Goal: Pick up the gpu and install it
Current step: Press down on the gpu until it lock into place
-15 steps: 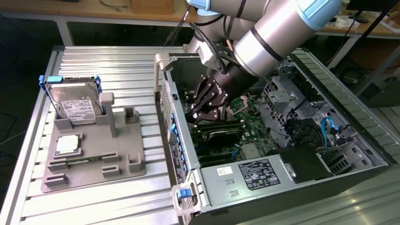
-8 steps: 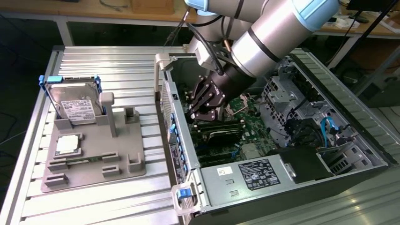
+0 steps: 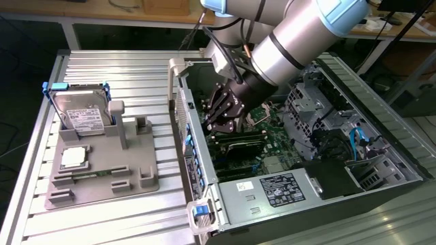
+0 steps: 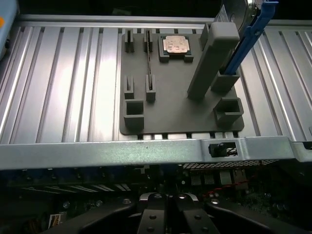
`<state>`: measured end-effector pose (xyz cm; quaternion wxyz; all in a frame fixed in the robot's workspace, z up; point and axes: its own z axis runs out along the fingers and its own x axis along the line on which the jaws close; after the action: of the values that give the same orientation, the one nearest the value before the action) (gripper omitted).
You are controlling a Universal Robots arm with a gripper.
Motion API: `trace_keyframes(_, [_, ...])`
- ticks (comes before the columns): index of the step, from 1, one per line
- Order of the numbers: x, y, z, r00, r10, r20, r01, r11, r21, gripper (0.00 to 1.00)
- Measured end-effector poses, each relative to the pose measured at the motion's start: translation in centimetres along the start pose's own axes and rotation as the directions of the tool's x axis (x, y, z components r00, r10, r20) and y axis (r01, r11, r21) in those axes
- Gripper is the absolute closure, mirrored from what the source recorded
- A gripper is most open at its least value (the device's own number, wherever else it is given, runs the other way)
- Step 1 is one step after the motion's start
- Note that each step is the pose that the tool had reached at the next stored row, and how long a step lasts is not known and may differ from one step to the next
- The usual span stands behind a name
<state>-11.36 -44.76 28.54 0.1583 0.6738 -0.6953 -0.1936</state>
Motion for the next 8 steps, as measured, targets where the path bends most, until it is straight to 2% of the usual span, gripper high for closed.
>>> trace_keyframes(3, [0.22, 0.0, -0.01, 1.0, -0.001, 0.0027, 0.001, 1.0, -0.0002, 0.89])
trace_keyframes(6, [0.52, -0.01, -0.03, 0.9999, -0.005, 0.0089, 0.005, 1.0, -0.0004, 0.89])
trace_keyframes(8, [0.54, -0.01, -0.03, 0.9999, -0.005, 0.0096, 0.005, 1.0, -0.0005, 0.89])
